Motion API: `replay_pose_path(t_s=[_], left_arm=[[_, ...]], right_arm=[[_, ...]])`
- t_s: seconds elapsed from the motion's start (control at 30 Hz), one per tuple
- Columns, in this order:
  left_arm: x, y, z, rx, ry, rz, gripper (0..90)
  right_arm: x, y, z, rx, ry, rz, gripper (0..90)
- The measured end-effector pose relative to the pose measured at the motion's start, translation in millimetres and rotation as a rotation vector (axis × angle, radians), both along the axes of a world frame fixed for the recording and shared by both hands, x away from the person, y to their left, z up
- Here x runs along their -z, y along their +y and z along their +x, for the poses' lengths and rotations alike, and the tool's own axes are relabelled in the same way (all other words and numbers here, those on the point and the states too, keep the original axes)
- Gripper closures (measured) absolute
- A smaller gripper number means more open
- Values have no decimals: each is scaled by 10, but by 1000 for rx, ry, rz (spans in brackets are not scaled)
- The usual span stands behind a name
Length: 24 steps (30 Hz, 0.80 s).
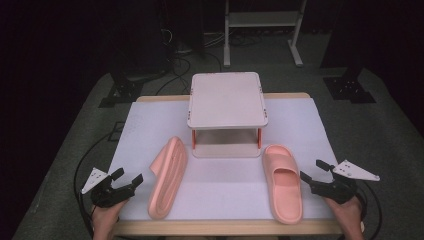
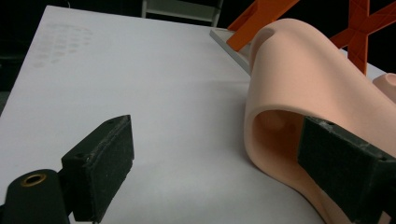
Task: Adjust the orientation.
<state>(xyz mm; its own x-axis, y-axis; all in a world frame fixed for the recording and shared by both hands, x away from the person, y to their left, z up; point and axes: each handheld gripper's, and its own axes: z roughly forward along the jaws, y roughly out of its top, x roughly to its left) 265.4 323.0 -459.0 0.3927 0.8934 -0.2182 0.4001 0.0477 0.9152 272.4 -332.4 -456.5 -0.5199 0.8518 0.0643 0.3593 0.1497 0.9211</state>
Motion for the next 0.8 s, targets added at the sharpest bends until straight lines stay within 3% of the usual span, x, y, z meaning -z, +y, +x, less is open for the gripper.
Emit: replay_pose_path(t_s=[0.3, 0.5, 0.8], left_arm=[[-4, -65, 5, 12, 3, 12, 109], [17, -105, 15, 49, 16, 24, 130], [35, -199, 63, 84, 51, 83, 149]], right_arm=[[2, 3, 0, -10, -4, -5, 211], [-14, 14, -8, -2, -4, -6, 210], [-21, 47, -4, -7, -11, -11, 205]])
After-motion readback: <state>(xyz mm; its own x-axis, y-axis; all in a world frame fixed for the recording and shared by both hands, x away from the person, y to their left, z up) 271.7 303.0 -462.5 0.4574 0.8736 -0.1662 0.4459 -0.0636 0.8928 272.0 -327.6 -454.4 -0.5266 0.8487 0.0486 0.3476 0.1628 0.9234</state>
